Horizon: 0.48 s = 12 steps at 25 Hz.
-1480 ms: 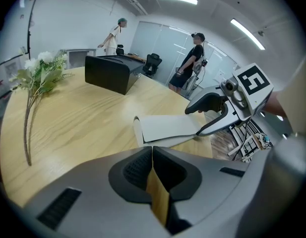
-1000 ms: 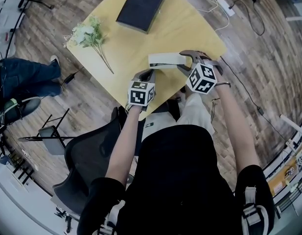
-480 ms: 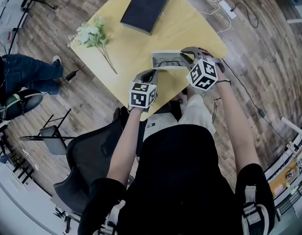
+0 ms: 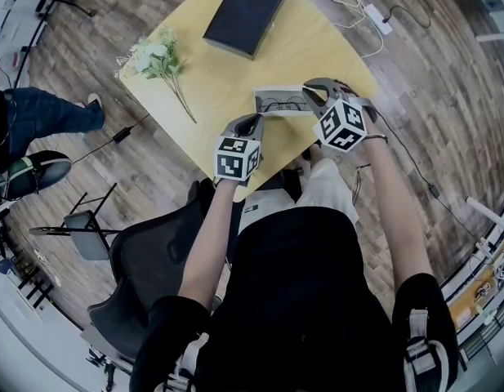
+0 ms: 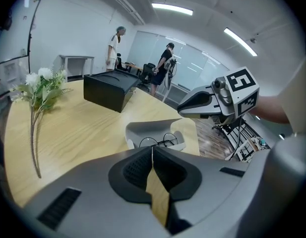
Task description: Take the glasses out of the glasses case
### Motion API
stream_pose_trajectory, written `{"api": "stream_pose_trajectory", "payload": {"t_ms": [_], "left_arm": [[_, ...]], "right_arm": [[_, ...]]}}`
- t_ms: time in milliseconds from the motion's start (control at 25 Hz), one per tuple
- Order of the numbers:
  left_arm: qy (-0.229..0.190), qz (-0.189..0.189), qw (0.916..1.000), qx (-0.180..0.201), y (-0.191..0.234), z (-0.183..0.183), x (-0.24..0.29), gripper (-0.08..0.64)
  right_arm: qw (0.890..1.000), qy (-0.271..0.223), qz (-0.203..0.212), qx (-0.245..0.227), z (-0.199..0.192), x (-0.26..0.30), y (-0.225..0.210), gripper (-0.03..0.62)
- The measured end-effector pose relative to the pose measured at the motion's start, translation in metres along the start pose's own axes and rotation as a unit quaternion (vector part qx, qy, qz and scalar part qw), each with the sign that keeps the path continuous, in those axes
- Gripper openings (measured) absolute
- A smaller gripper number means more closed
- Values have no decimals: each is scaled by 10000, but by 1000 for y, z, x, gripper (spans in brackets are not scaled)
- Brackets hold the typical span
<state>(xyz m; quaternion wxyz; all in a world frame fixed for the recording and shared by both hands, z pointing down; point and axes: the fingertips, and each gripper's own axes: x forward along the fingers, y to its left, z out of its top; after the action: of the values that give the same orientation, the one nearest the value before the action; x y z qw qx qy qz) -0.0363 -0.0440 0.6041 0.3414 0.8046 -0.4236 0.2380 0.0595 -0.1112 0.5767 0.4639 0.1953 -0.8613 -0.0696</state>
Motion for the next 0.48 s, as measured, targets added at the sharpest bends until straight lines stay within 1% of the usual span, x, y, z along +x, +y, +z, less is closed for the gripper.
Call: {"api": "stream_pose_trajectory", "payload": {"t_ms": [200, 480], "left_arm": [[-129, -32, 9999, -4, -1, 7, -9, 25], [-249, -97, 9996, 12, -3, 12, -22, 25]], "right_arm": [[10000, -90, 36, 20, 10, -9, 6, 41], [9993, -81, 370, -71, 22, -11, 33, 43]]}}
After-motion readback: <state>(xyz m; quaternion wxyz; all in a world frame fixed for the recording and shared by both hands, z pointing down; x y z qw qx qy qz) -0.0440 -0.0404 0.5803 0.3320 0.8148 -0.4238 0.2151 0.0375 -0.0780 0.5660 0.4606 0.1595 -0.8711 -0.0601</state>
